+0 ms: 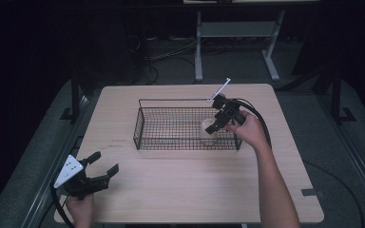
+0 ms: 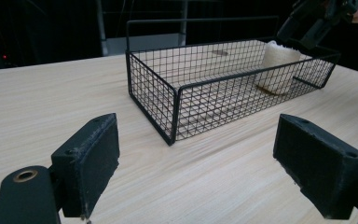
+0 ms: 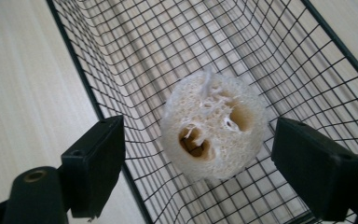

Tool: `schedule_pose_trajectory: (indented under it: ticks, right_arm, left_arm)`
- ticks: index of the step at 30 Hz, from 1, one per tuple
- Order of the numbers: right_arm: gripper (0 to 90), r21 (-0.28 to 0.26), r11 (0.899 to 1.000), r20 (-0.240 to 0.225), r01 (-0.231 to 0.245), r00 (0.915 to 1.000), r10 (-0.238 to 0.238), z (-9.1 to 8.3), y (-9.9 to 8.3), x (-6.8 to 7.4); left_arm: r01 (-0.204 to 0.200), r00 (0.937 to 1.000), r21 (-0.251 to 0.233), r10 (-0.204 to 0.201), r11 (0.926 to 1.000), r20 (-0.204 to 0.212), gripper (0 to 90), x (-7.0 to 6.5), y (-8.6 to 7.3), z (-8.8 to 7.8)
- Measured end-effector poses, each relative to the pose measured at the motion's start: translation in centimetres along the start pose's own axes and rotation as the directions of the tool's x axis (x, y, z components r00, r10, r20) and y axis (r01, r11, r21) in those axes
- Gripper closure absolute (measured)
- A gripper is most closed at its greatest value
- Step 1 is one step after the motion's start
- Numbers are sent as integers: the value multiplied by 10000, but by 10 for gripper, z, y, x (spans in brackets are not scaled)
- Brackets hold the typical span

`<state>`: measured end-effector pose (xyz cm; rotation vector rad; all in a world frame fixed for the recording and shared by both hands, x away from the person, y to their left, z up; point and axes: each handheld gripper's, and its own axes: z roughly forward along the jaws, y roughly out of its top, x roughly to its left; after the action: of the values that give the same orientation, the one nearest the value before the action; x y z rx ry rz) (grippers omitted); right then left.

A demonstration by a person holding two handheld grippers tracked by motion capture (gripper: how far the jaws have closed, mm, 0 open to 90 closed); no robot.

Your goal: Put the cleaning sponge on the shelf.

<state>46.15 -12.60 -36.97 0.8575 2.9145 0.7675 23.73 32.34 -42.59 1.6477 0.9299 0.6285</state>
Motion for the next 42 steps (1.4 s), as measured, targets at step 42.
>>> schedule_pose_trajectory:
  ticks: [42]
  right_arm:
    - [153,-223,9992,-97,329,9994,-331,-29,-26,26]
  left_arm:
    - [-101,9999,120,101,9999,-21,138,-2,0,2]
